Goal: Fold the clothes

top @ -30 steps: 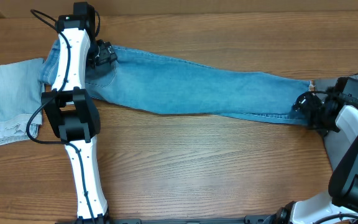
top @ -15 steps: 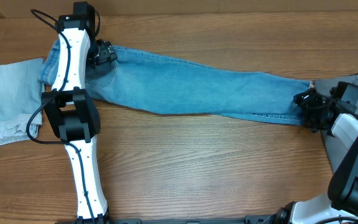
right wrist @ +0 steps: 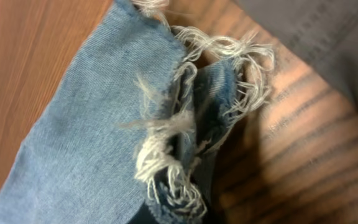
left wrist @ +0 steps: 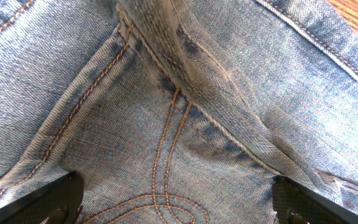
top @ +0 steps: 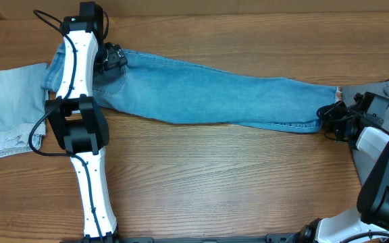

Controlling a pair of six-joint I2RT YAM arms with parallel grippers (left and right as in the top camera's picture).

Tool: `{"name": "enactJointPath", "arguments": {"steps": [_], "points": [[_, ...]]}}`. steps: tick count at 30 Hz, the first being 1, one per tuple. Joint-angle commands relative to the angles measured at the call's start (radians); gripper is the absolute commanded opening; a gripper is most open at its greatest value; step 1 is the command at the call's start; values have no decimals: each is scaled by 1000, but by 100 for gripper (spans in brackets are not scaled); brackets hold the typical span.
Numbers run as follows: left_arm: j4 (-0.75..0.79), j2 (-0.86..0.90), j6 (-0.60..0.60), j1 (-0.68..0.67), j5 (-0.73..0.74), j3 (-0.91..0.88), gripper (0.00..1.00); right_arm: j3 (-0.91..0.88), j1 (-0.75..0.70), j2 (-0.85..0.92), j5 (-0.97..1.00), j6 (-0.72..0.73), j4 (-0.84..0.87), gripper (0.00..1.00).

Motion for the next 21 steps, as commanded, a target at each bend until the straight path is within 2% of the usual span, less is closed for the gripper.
{"name": "enactJointPath", "arguments": {"steps": [1,6,9,11,12,14,16,20,21], "points": [[-19,-4,14,-9,-1,26,97,-5,-29,10,-15,-54,27,4],[-102,-5,14,-24,29,215,93,12,-108,9,-15,-213,26,4],[-178,-5,14,-47,28,363,93,35,-166,9,-85,-266,16,4],[-202,-5,13,-61,29,389,92,36,-172,9,-93,-299,11,4],[-212,-5,13,-66,27,386,88,36,-171,9,-93,-318,6,4],[-214,-4,10,-71,19,359,77,55,-164,9,-93,-352,-41,4],[-214,-4,10,-69,19,328,46,109,-153,9,-93,-394,-134,4],[-217,-4,10,-57,21,237,9,299,-143,9,-87,-418,-345,4],[-206,-4,10,-57,21,189,4,389,-141,9,-80,-433,-423,4]]}}
